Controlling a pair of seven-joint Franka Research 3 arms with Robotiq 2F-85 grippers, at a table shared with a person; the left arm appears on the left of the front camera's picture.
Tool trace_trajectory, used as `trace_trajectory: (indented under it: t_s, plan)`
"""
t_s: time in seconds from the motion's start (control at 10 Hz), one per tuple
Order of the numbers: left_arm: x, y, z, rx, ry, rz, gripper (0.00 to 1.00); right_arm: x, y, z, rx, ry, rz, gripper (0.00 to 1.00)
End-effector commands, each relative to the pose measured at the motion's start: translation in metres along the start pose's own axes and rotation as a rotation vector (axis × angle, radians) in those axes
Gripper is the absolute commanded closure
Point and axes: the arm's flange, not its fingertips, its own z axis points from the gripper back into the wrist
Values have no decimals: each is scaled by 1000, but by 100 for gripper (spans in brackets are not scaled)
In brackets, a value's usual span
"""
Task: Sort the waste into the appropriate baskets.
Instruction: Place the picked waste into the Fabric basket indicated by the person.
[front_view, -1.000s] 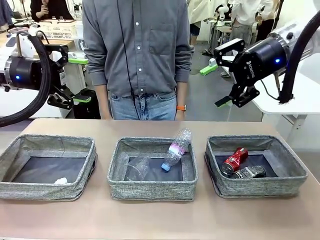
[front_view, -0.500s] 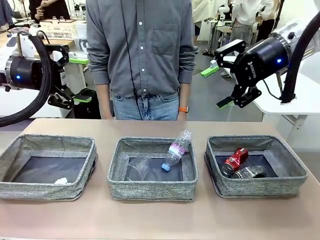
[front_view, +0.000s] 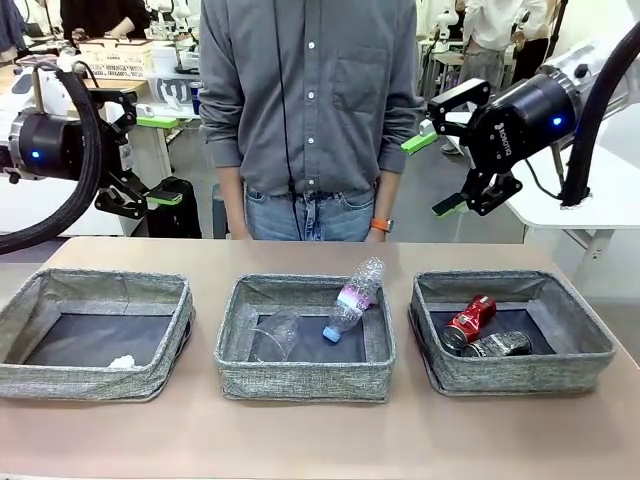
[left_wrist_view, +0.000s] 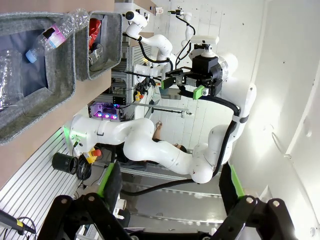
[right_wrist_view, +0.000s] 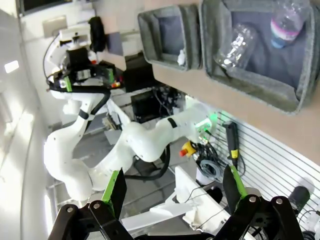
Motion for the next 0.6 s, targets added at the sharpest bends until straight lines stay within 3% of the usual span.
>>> trace_trajectory:
  t_s: [0.0, 0.5]
  plan:
    - [-2, -3, -2, -17, -1, 1, 0, -1, 5, 1, -10, -12, -19, 0]
    - [-2, -3, -2, -17, -1, 1, 0, -1, 5, 1, -10, -12, -19, 0]
